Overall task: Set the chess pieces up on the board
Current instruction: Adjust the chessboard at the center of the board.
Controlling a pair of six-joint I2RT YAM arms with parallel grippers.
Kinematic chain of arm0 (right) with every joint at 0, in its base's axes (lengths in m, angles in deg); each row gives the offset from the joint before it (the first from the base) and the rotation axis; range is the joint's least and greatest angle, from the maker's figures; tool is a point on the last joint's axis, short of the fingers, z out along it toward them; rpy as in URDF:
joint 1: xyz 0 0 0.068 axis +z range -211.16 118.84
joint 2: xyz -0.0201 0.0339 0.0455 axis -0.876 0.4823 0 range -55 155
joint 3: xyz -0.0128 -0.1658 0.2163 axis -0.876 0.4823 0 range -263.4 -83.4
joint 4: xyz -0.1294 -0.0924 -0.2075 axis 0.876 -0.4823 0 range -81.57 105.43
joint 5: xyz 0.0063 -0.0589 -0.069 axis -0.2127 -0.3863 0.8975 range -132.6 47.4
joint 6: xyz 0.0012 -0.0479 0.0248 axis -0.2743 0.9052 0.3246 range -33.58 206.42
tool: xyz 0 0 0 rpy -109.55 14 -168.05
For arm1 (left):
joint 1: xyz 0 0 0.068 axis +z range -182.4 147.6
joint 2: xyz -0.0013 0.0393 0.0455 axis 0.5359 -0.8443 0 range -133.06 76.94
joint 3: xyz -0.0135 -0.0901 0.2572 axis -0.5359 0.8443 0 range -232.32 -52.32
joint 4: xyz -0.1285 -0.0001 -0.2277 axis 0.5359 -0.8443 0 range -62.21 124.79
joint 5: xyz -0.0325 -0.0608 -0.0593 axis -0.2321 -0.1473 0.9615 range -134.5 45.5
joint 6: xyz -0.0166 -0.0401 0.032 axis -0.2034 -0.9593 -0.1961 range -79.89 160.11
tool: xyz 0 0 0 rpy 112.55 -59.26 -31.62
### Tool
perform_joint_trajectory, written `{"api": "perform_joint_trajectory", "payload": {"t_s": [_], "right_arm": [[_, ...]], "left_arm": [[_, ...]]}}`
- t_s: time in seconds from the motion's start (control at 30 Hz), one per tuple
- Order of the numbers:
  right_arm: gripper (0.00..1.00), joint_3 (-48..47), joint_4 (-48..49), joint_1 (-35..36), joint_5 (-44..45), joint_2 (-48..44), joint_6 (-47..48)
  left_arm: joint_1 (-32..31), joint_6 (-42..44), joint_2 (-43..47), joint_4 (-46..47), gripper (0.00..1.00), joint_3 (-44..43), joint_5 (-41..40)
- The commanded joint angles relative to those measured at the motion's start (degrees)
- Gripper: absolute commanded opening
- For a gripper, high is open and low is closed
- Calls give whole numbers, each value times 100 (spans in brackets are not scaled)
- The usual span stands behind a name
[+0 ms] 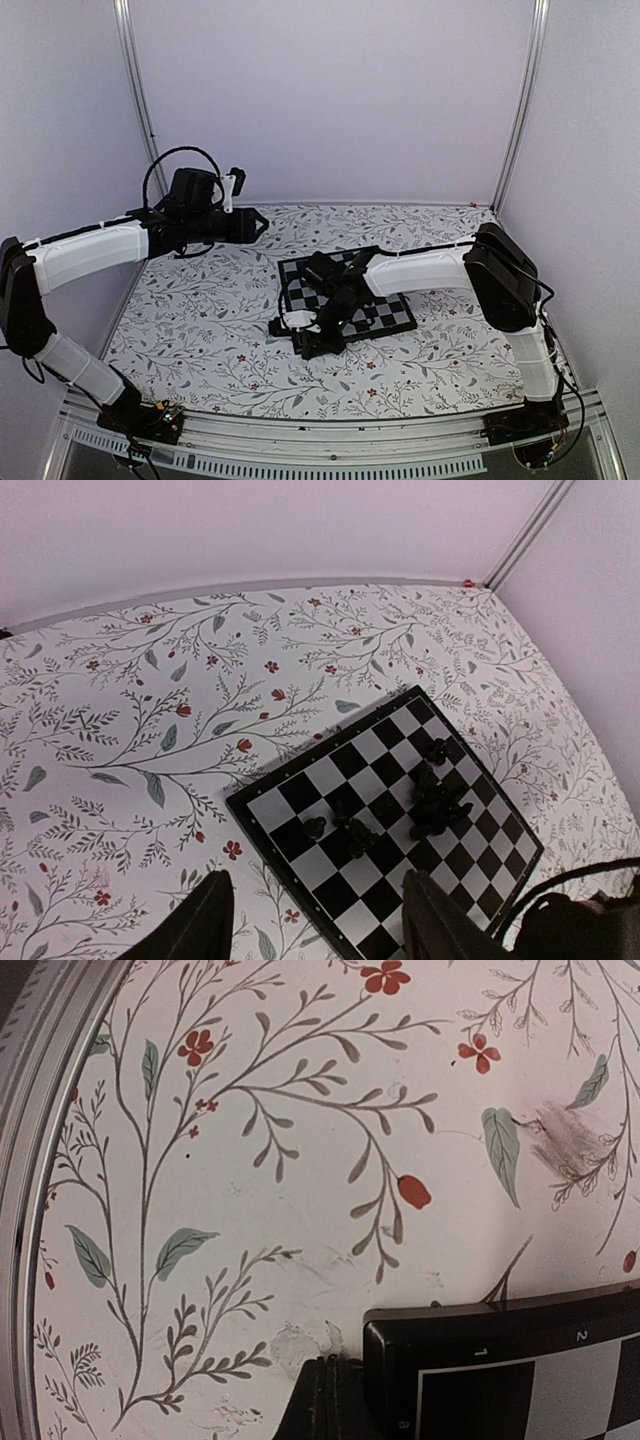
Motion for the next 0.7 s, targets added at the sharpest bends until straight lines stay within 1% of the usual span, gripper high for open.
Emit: {"api": "perform_joint_trajectory", "payload": {"t_s": [0.0,0.07,0.17,0.23,0.3,0.4,0.47,0.53,0.57,0.6,0.63,0.67], "right_arm": [[3,-66,-77,-117,29,2,47],[7,-49,-283,-186,-256,-406,105],[17,4,-571,-423,-578,-1152,144],[24,126,-627,-700,-639,-1613,28],[27,283,-613,-1091,-684,-2115,-140],[27,638,-430,-1960,-691,-2753,-501],[28,1196,-113,-2657,-703,-3194,-936],[29,1806,332,-3359,-578,-3795,-1091],[31,2037,535,-3707,-465,-4019,-1156],[40,2258,758,-4041,-358,-4307,-1268],[72,2485,1020,-4479,-255,-4632,-1544],[96,2756,1333,-4852,-239,-4828,-1786]], "left_arm": [[-3,-50,480,-158,59,310,-328],[-2,10,668,-271,59,433,-412],[-2,170,877,-399,60,541,-547],[-2,264,924,-466,60,536,-565],[-7,337,897,-576,59,454,-587],[-9,382,792,-722,59,280,-586],[-27,409,684,-804,60,161,-572],[-69,451,529,-884,60,43,-546],[-91,484,440,-895,60,-27,-532],[-116,512,339,-899,60,-77,-501],[-143,533,212,-898,60,-145,-437],[-171,564,80,-894,59,-233,-401]]}}
